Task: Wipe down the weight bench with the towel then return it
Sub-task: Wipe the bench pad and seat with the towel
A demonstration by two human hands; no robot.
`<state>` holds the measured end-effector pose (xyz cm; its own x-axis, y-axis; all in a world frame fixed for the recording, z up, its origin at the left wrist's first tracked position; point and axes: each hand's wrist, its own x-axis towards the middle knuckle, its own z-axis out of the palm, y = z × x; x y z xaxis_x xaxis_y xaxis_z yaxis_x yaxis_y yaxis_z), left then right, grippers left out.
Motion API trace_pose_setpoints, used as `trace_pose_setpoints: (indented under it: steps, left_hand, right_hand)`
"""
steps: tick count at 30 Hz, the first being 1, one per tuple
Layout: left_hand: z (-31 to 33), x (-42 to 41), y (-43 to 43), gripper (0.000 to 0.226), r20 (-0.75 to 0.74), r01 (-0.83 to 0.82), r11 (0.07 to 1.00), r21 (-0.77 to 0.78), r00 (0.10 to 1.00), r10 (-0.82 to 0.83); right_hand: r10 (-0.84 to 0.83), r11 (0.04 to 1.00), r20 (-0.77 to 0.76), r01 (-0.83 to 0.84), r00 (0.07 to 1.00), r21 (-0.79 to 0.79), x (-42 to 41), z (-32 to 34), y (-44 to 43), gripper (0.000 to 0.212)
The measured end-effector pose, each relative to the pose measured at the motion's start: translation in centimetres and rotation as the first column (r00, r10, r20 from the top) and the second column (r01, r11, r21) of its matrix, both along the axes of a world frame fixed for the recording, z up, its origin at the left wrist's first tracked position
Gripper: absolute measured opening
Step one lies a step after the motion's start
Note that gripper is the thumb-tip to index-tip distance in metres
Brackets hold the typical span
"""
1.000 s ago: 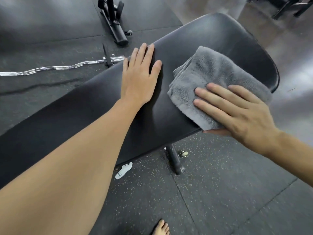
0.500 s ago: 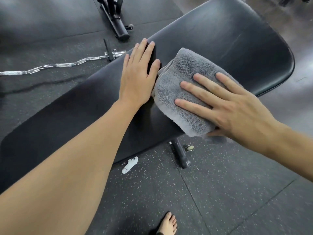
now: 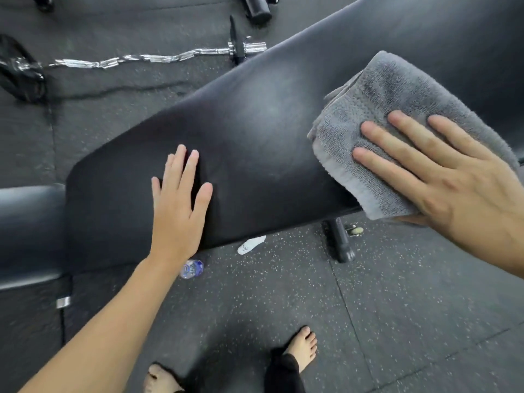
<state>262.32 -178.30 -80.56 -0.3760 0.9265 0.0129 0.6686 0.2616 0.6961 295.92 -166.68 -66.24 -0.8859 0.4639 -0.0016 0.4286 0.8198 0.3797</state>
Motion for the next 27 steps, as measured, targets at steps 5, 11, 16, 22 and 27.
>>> trace_pose_setpoints:
  steps: [5,11,16,22,27]
  left_hand:
    - [-1.5,-1.2,-0.9,0.060,-0.023,0.018,0.999,0.045,1.000,-0.017]
    - [-4.8,-6.6,-3.8,0.056,0.003,-0.133,0.991,-0.034,0.991,0.133]
    - [-7.1,-11.0,-6.9,0.060,-0.024,-0.089,0.991,-0.098,0.996,0.087]
    - [-9.2,-14.4,-10.6,0.065,-0.005,-0.137,0.970,-0.202,0.990,0.139]
    - [-10.2,-16.9,-12.4,0.067,0.025,-0.123,0.965,-0.233,0.991,0.133]
  right_hand:
    - [0.047,0.995,0.022,-0.045,0.999,-0.092,-6.8,-3.6,-3.4,0.076]
    - [0.095,0.995,0.119,-0.089,0.988,-0.053,-19.9,-11.7,-10.6,0.063]
    - [0.068,0.997,0.063,-0.065,0.996,-0.049,-22.4,-12.6,-11.7,0.064]
    - [0.045,0.999,0.008,-0.044,0.999,-0.019,-17.9,-10.6,-10.0,0.072]
    - [0.065,0.997,0.077,-0.062,0.995,-0.036,-22.1,-12.2,-11.4,0.070]
